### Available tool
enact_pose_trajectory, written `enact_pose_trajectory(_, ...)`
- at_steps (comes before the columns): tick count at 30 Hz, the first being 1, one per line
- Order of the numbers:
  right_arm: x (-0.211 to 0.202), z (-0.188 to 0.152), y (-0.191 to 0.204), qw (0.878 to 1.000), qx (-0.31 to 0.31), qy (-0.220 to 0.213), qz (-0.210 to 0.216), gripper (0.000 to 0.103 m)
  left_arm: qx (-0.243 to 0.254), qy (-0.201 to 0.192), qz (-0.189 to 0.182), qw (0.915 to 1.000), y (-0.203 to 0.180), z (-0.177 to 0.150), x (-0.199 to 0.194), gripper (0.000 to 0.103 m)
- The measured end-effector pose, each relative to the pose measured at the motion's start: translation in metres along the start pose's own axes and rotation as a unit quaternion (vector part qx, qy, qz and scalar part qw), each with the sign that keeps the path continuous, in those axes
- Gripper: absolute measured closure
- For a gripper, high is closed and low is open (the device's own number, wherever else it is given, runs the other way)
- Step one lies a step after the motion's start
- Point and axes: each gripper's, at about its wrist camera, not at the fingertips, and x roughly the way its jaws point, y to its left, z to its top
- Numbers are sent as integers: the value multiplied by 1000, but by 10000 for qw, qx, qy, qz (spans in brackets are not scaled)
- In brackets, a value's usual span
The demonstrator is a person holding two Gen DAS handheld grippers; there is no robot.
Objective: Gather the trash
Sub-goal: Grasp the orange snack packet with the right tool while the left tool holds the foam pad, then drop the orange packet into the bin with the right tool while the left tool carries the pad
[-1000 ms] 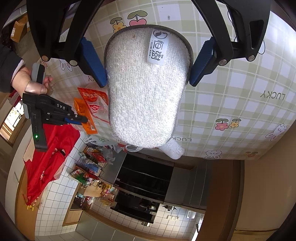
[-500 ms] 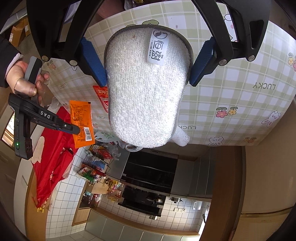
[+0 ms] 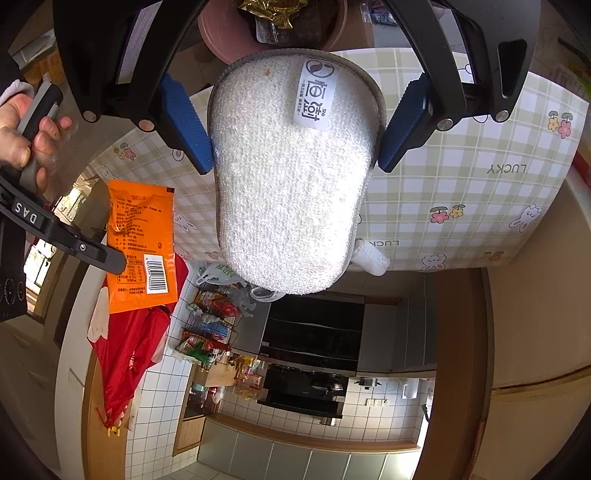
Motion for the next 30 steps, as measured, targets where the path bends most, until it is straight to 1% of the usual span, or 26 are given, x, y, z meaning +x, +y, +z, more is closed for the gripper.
enact_pose_trajectory(4,-26,-15,23,9998,142,-92,83,90,71,31,-49,10000,-11,-6,-21,15)
enact_pose_trajectory(8,-49,-31,43,9984,472,-225,226,90,81,20,-141,9999,-18,-16,-44,15)
enact_pose_trajectory(12,-63,-53,59,9968,704,-194,315,90,46,-10,-162,9999,-19,-28,-64,15)
enact_pose_trajectory(15,-64,-71,62,9953,885,-39,401,90,-15,3,-196,9998,-16,-39,-77,15)
enact_pose_trajectory(20,-58,-91,64,9943,920,297,454,90,-83,102,-127,9998,-11,-55,-83,15)
enact_pose_trajectory(22,-55,-95,64,9937,938,377,478,90,-139,134,-105,9998,-7,-61,-82,15)
enact_pose_trajectory(25,-49,-102,68,9943,852,507,394,90,-191,222,-103,9995,-3,-67,-78,15)
enact_pose_trajectory(30,-41,-112,63,9921,981,648,441,89,-203,329,-98,9992,-2,-72,-70,15)
